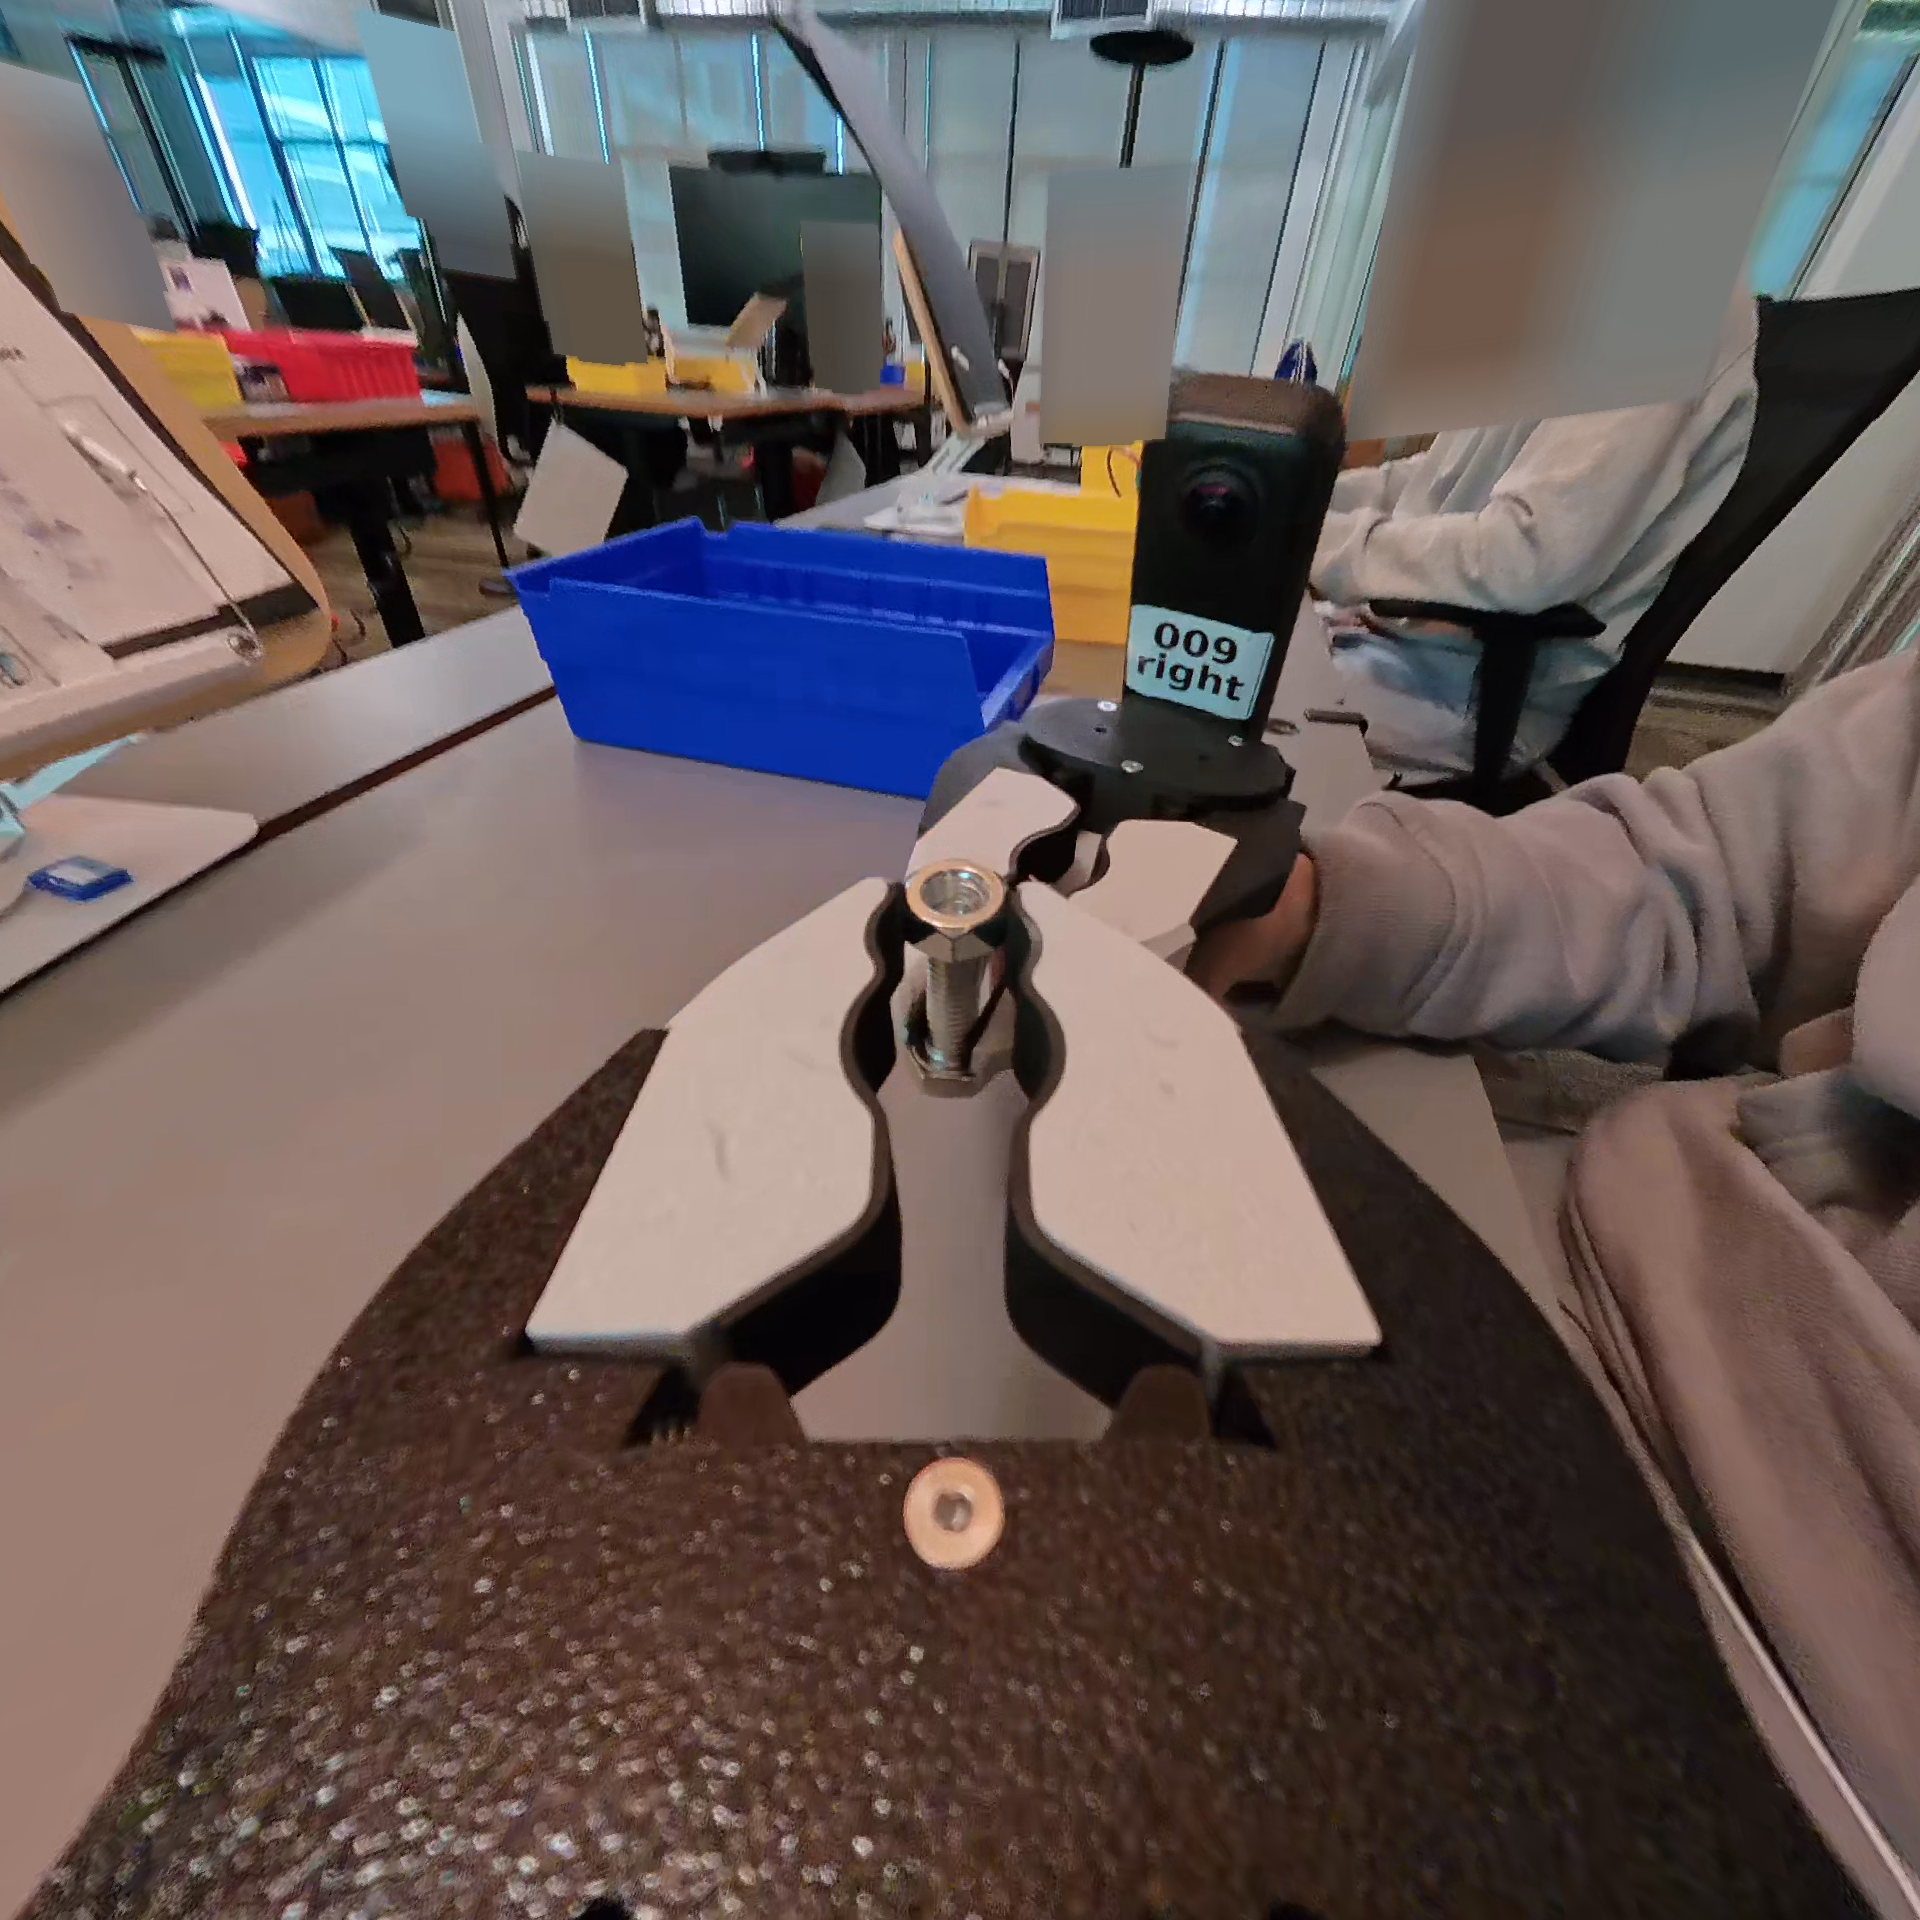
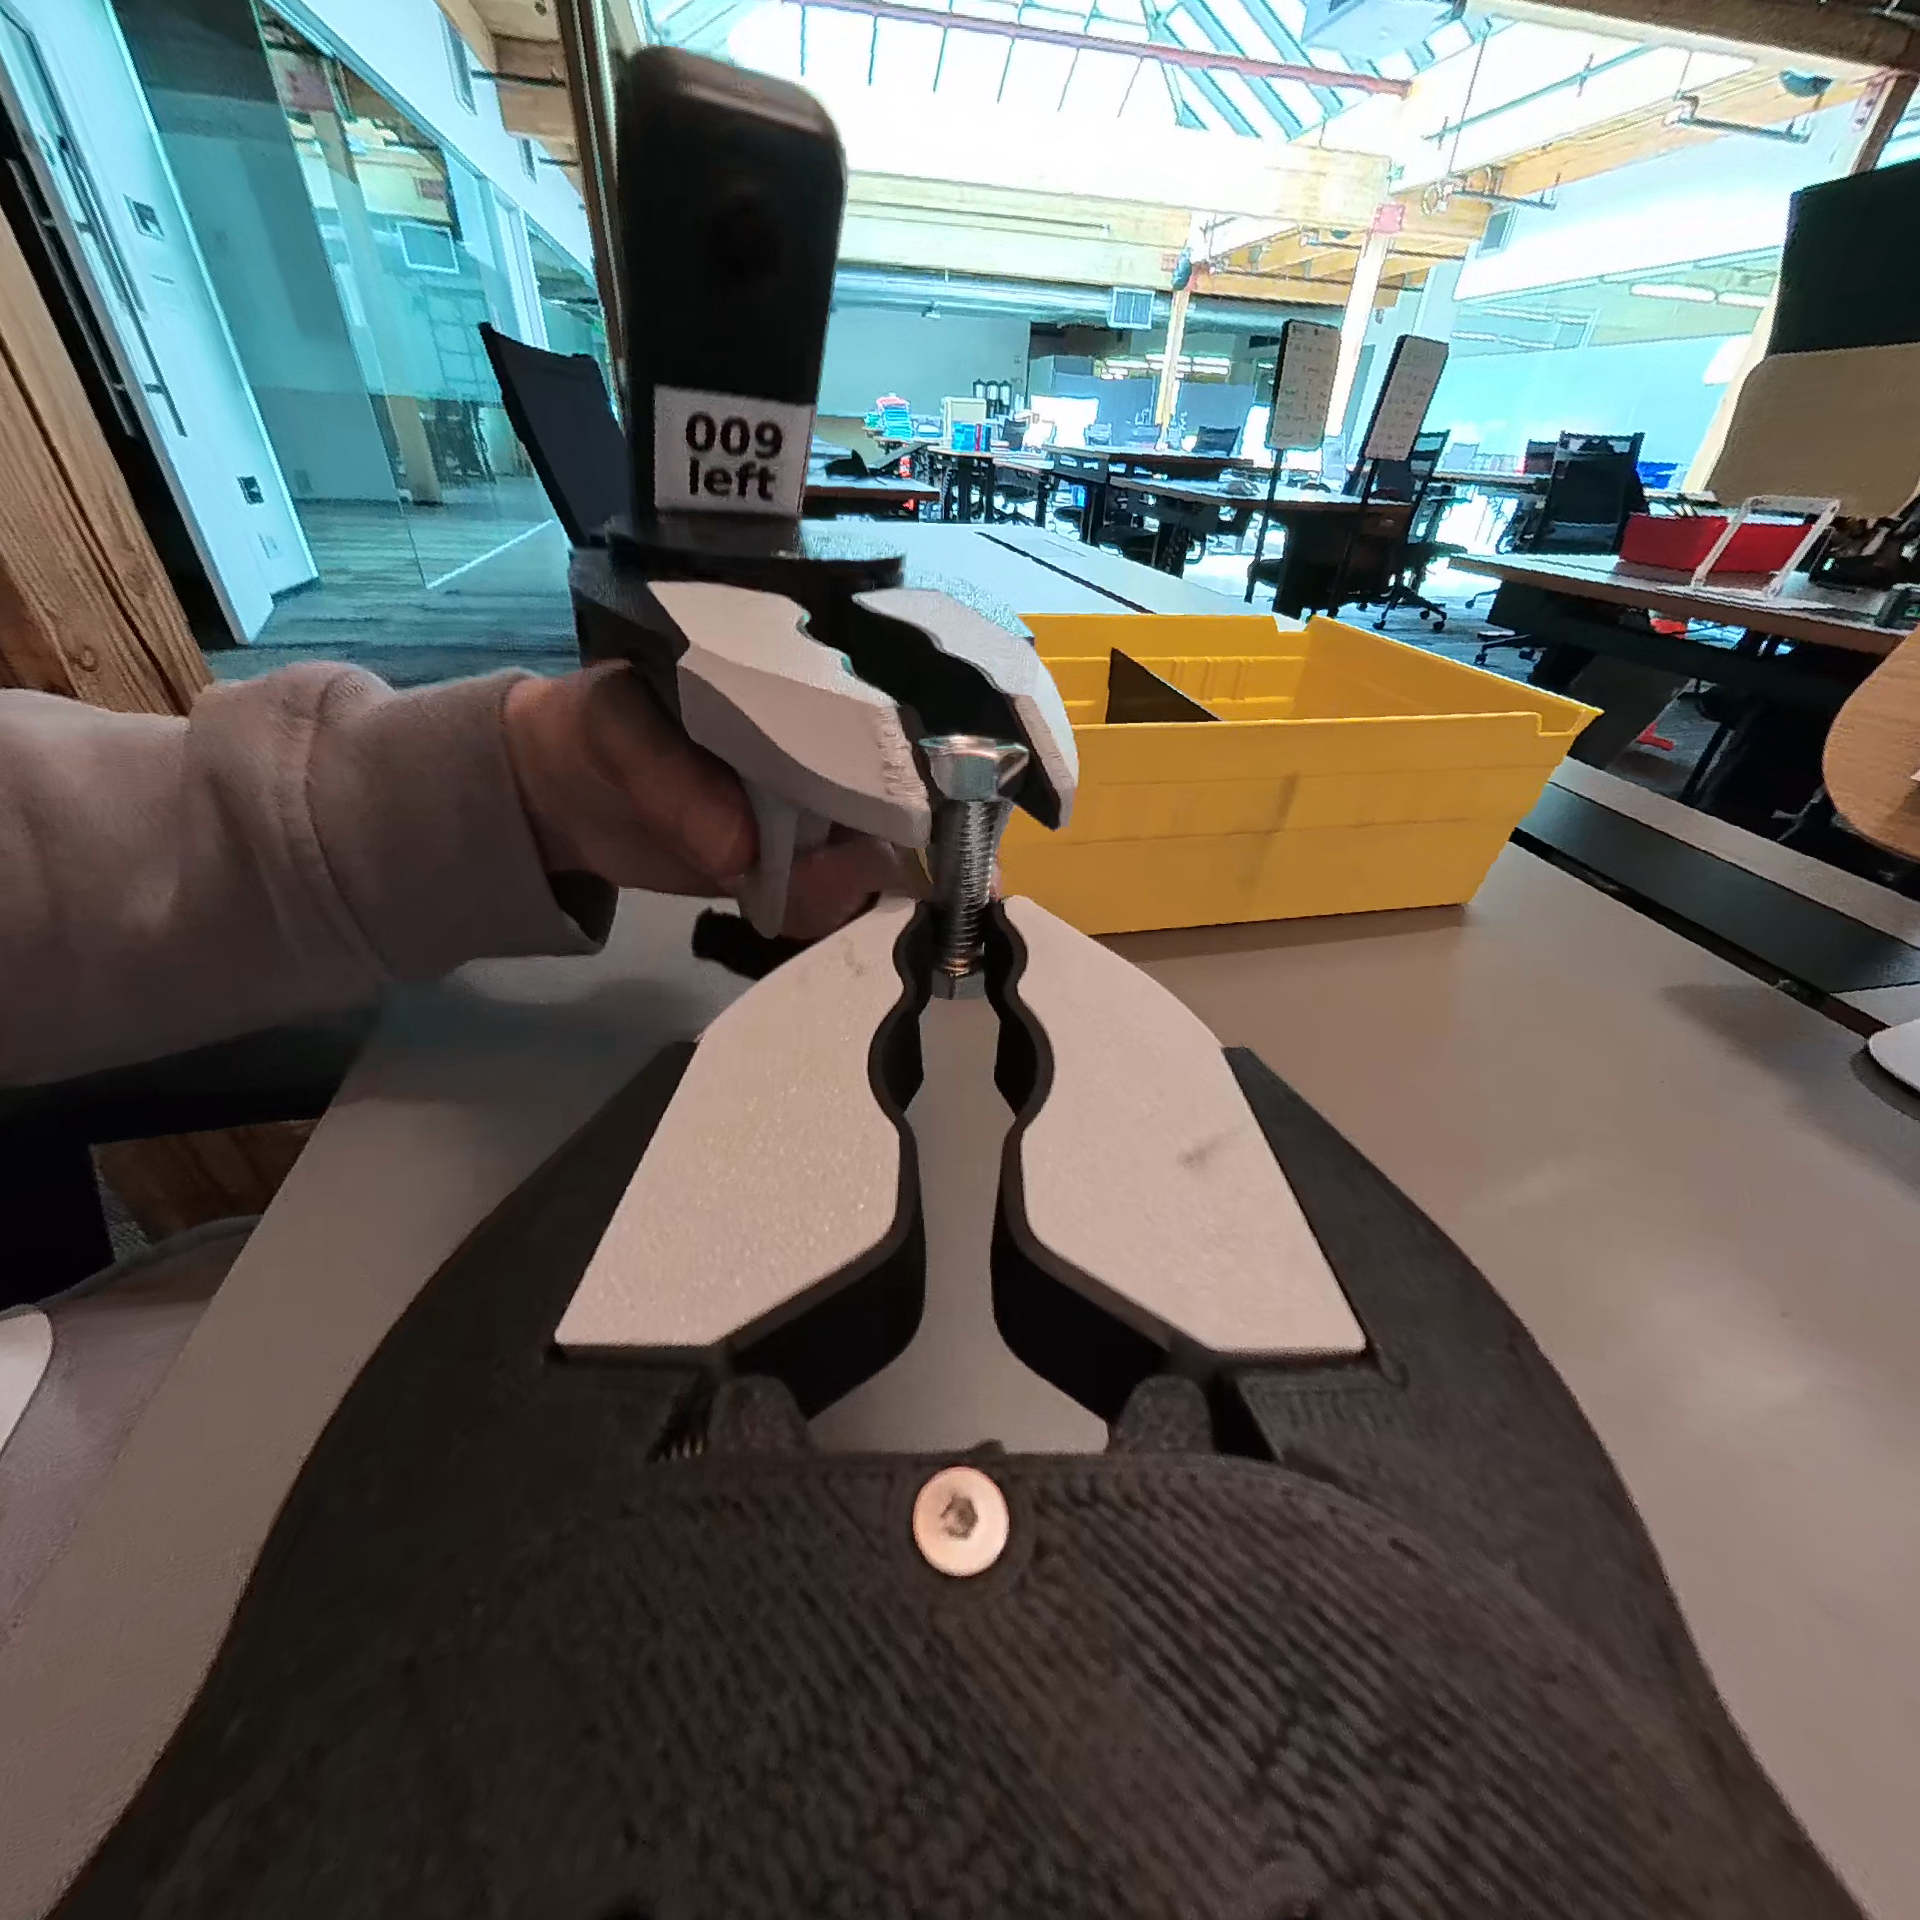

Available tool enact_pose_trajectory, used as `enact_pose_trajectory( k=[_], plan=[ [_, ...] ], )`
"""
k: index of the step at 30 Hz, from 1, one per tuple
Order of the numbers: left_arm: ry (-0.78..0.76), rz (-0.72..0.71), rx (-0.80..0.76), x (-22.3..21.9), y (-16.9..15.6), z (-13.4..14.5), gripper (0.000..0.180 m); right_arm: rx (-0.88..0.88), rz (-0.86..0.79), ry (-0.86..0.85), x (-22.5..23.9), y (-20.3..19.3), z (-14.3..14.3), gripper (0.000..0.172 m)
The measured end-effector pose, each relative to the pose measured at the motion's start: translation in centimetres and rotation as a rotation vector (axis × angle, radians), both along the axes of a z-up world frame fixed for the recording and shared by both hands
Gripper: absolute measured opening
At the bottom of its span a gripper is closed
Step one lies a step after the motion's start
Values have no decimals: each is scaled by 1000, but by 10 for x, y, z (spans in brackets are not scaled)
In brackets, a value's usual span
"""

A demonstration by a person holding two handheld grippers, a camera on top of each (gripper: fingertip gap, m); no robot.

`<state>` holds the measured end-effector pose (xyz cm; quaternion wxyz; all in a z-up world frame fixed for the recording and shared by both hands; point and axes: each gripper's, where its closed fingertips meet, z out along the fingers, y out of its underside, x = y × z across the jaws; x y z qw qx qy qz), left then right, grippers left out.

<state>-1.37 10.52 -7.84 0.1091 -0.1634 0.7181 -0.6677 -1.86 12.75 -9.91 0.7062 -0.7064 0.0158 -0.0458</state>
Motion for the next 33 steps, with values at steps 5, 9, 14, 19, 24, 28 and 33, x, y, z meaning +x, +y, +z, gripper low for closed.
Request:
enact_pose_trajectory(
  k=[5,9,14,19,24,28,33],
  plan=[
    [66,12,87,0,1,-4,17,-18,-12,-16,1,0,-2,9],
    [81,52,196,2,5,-12,17,-63,-34,-30,4,2,-9,9],
    [99,68,277,2,7,-17,17,-85,-30,-27,3,3,-12,9],
    [113,64,256,3,8,-17,17,-83,-28,-16,4,3,-13,9],
    [108,54,226,2,7,-16,17,-73,-23,-10,3,3,-12,9],
    [94,51,235,2,6,-18,21,-59,-15,-7,2,3,-9,9],
    [66,59,188,3,5,-9,29,-38,-5,15,1,3,-7,9]
  ],
)
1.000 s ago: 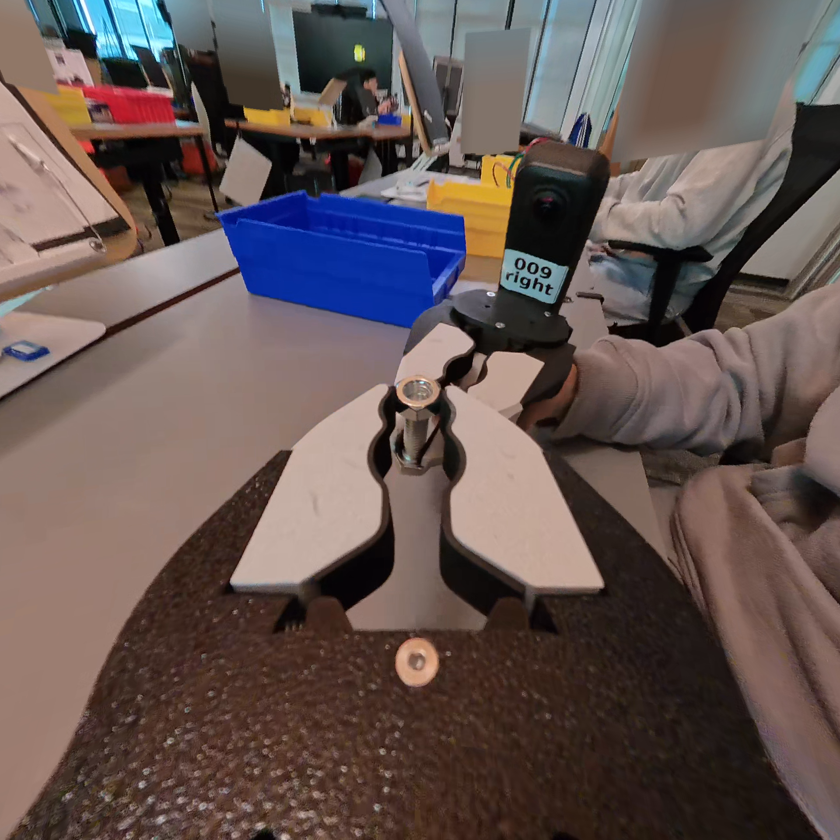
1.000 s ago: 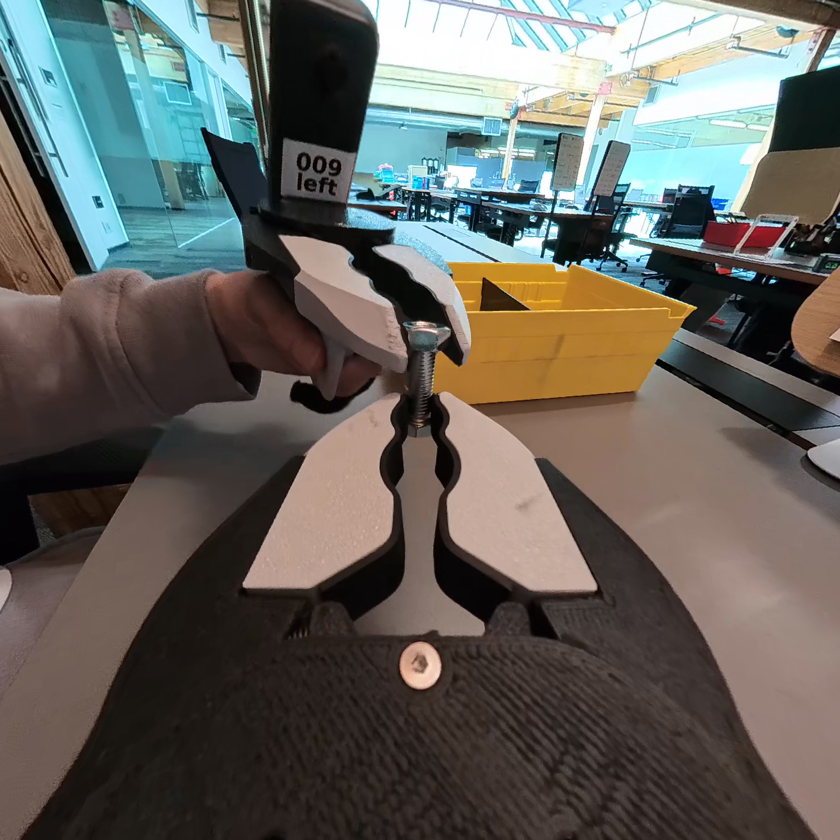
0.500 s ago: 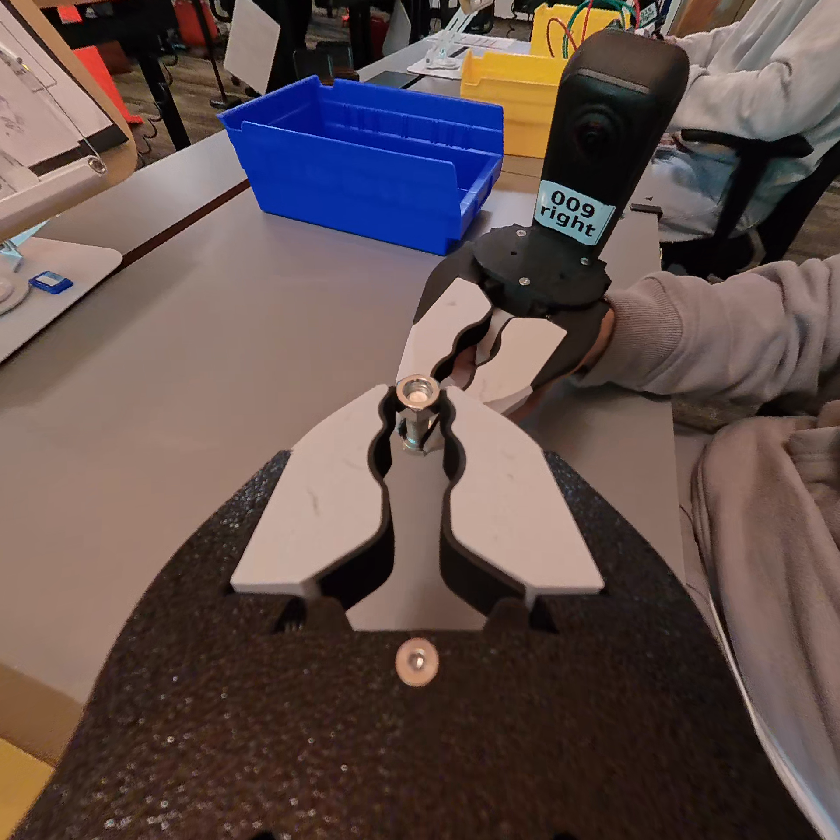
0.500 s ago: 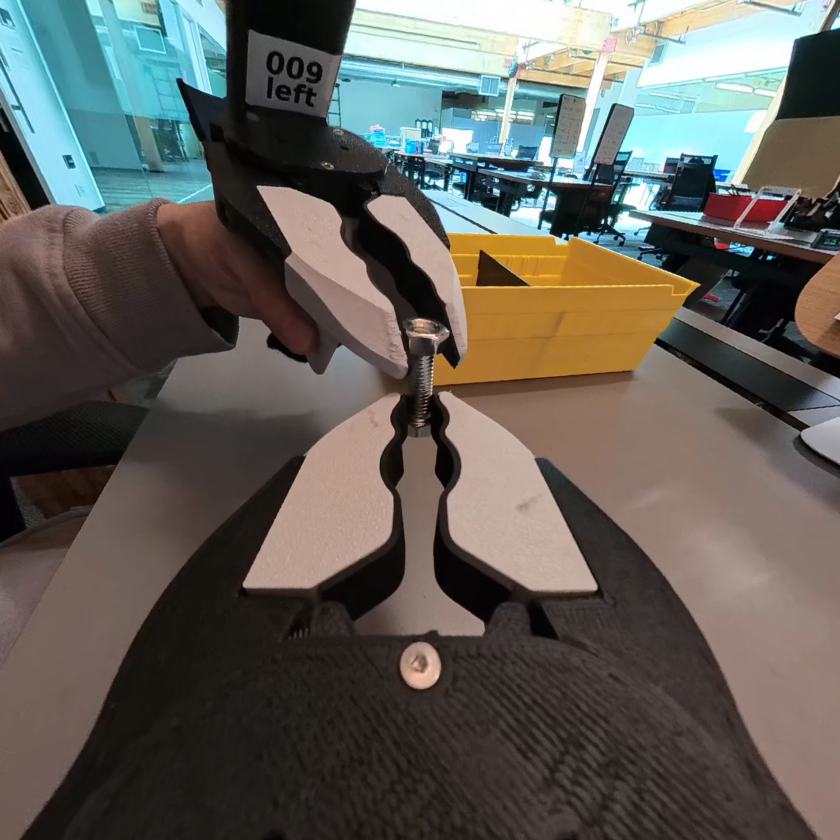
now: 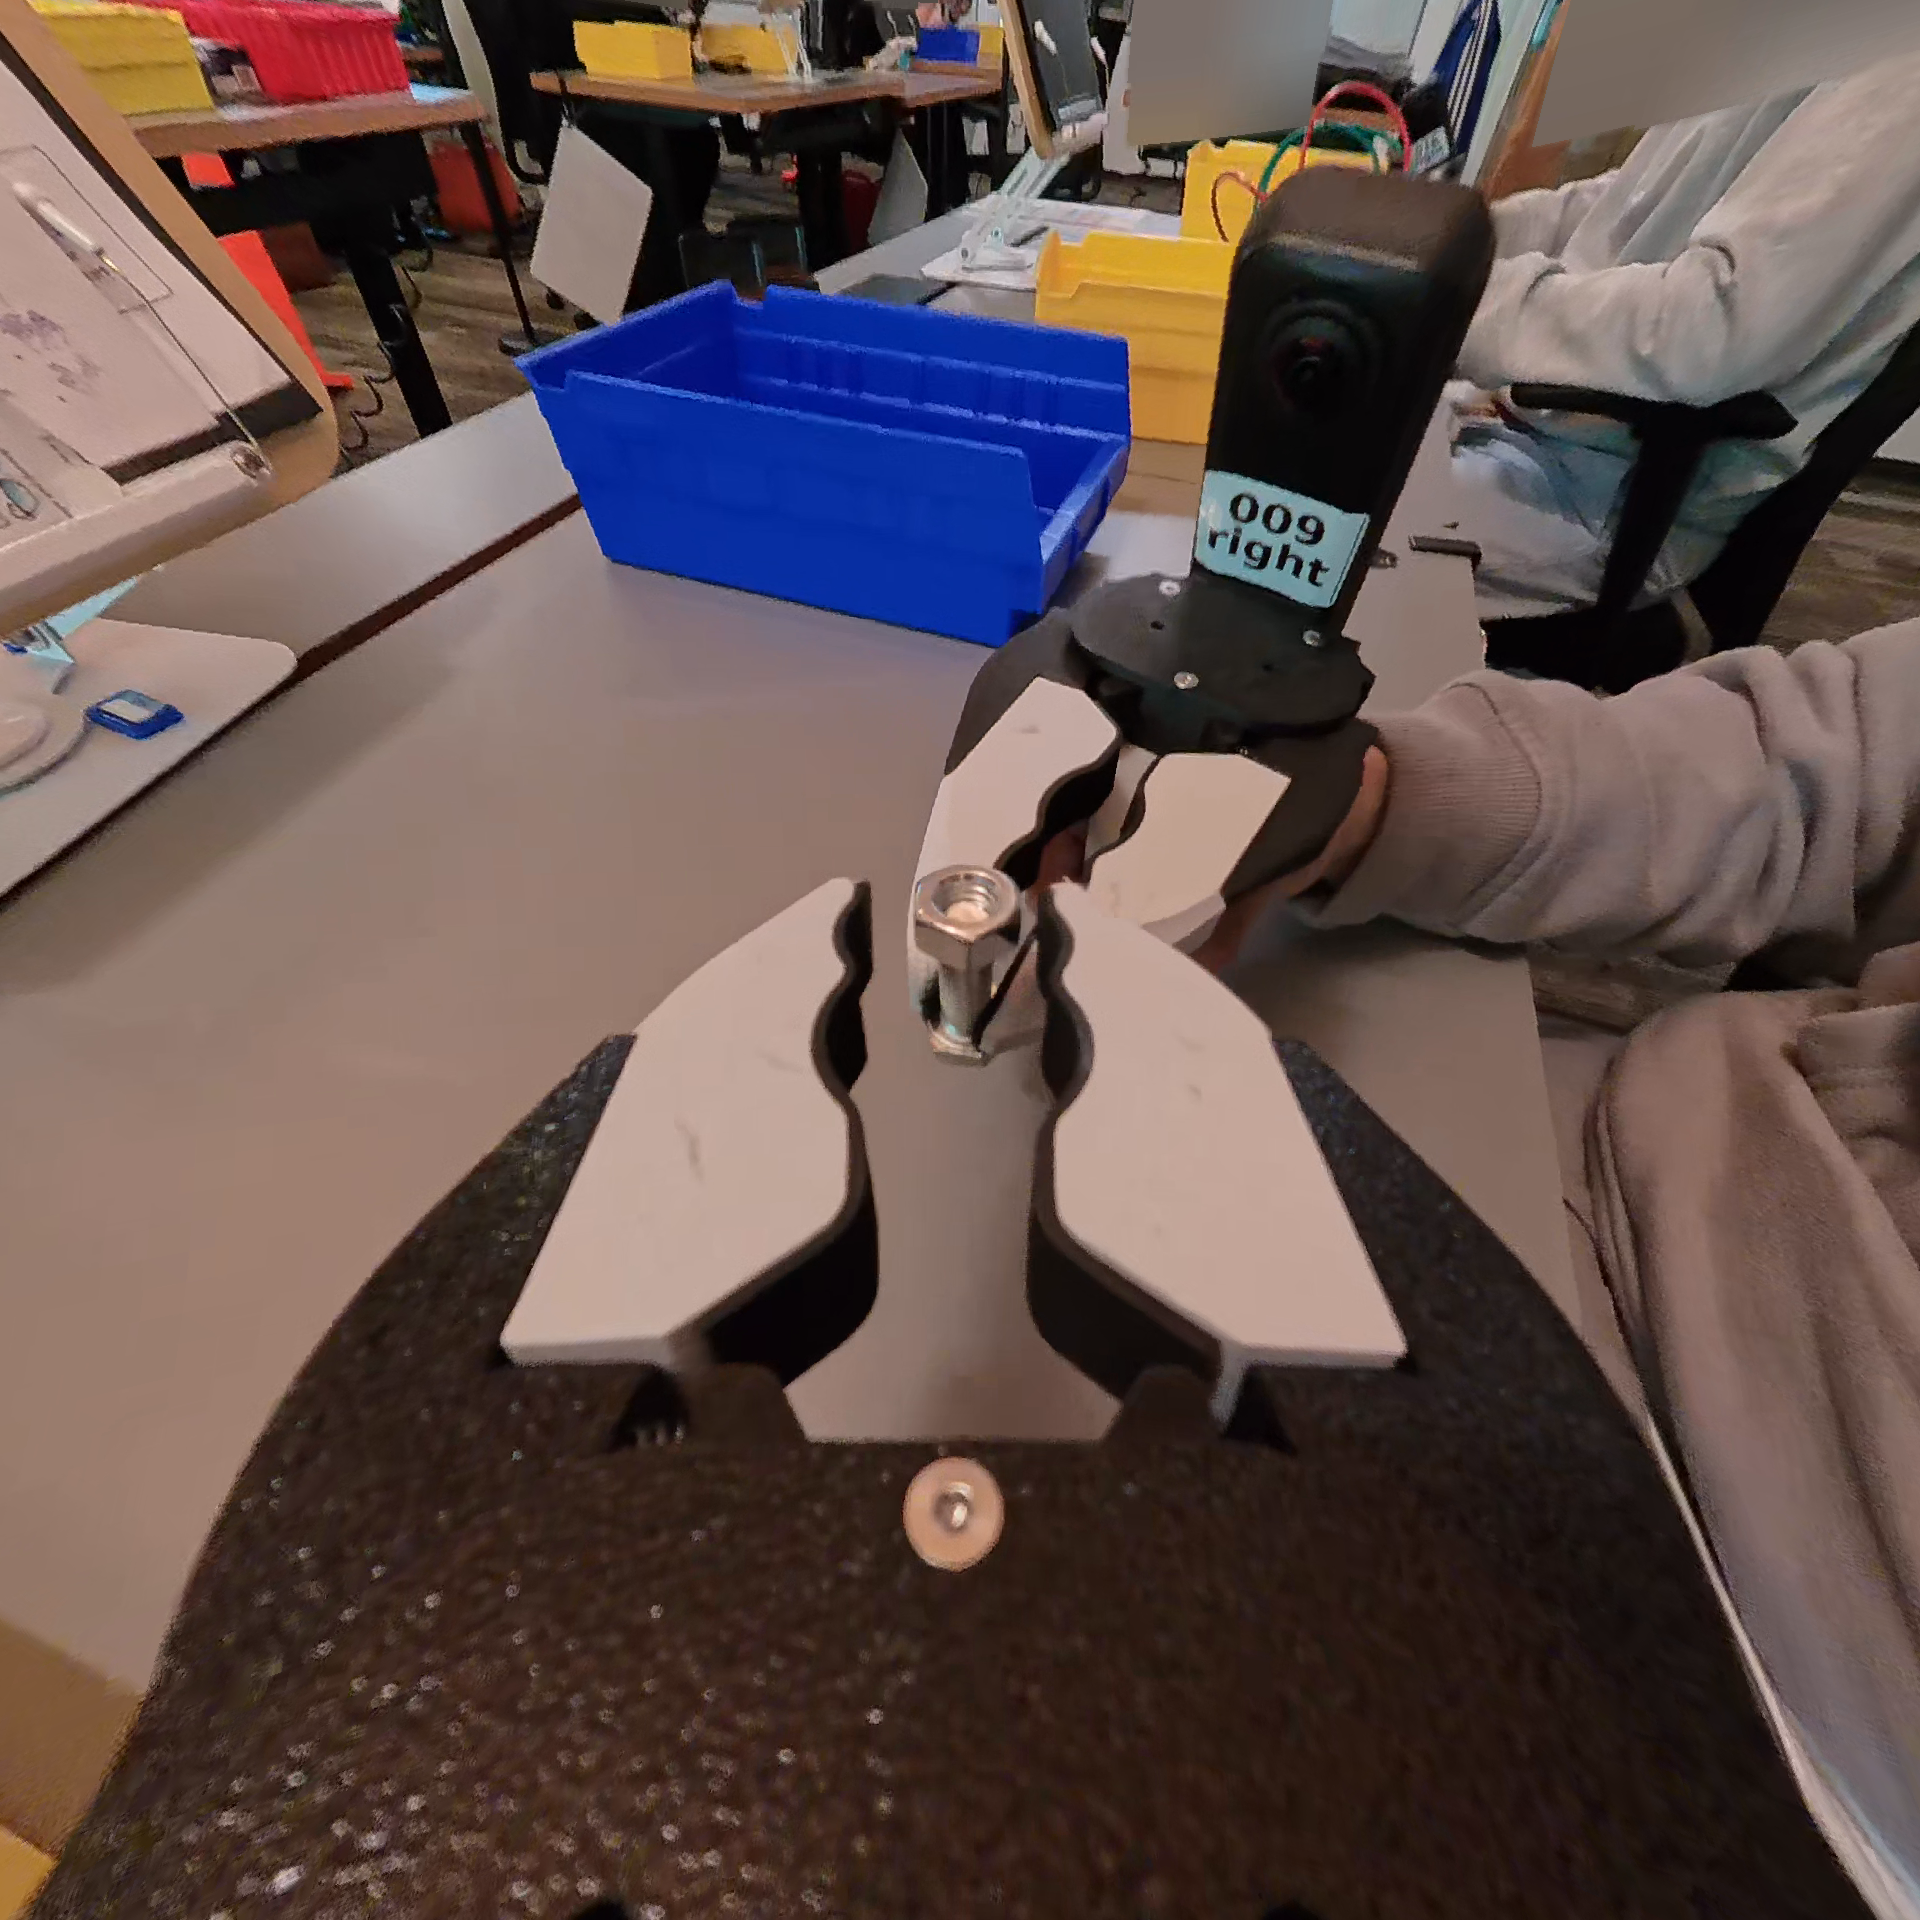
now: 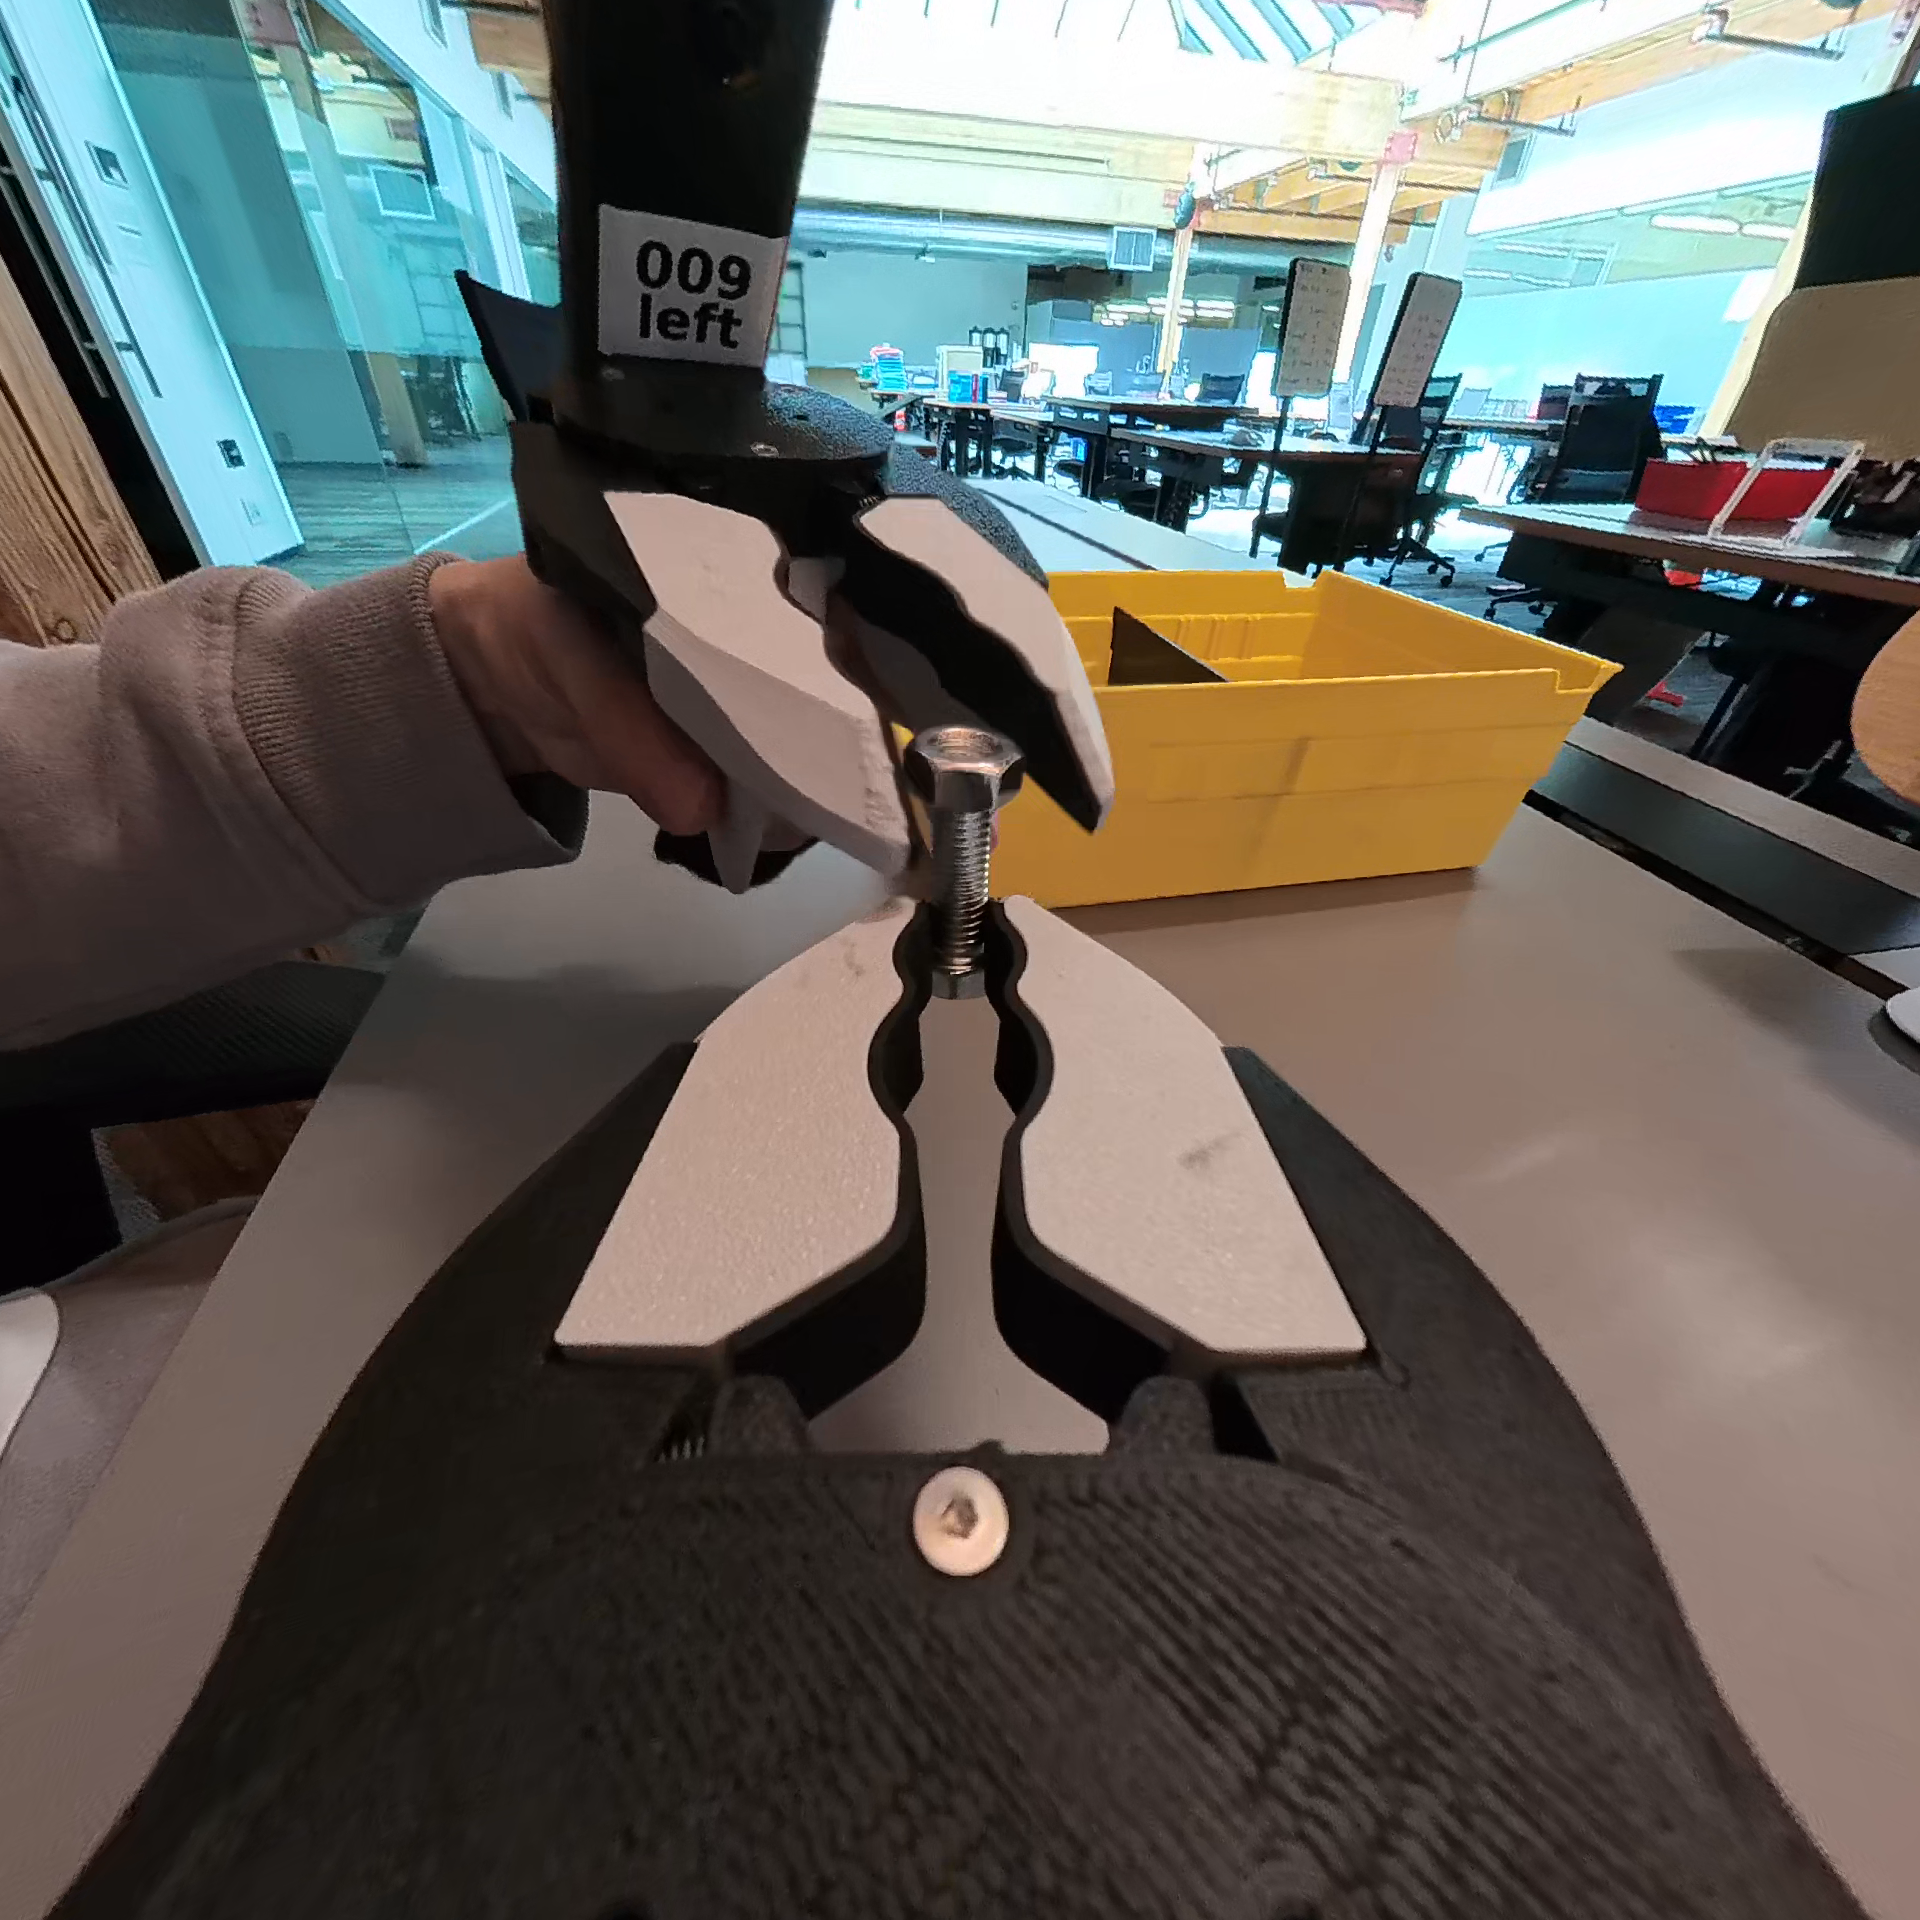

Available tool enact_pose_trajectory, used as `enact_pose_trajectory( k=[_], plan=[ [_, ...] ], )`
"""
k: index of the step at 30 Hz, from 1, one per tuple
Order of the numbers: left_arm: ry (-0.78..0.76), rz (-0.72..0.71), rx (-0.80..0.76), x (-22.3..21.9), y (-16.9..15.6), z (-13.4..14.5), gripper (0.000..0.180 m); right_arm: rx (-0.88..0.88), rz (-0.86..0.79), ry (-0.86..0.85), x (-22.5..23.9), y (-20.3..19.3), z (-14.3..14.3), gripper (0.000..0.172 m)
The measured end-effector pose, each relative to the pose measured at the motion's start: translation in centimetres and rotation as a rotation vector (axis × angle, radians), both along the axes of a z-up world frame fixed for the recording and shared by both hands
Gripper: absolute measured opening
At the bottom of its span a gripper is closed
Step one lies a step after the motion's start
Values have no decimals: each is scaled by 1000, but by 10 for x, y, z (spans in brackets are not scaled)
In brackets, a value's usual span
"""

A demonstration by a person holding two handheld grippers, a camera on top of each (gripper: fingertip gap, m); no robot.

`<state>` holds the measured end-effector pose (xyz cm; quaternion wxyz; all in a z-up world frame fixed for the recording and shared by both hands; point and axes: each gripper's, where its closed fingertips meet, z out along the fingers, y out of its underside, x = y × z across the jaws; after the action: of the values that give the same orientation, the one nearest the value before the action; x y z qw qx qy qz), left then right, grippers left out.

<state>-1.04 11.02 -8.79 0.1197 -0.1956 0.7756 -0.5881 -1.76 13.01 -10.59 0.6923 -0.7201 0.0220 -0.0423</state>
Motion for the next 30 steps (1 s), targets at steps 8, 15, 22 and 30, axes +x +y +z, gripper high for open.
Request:
enact_pose_trajectory(
  k=[8,15,22,30],
  plan=[
    [-67,54,-126,2,9,20,31,53,-4,34,3,-3,8,9],
    [-59,51,-127,2,6,15,31,55,-3,33,2,-3,8,9],
    [-63,67,-124,4,11,15,30,62,-8,37,3,-4,9,9],
    [-73,68,-145,3,15,18,30,67,-8,36,3,-4,10,9]
  ],
)
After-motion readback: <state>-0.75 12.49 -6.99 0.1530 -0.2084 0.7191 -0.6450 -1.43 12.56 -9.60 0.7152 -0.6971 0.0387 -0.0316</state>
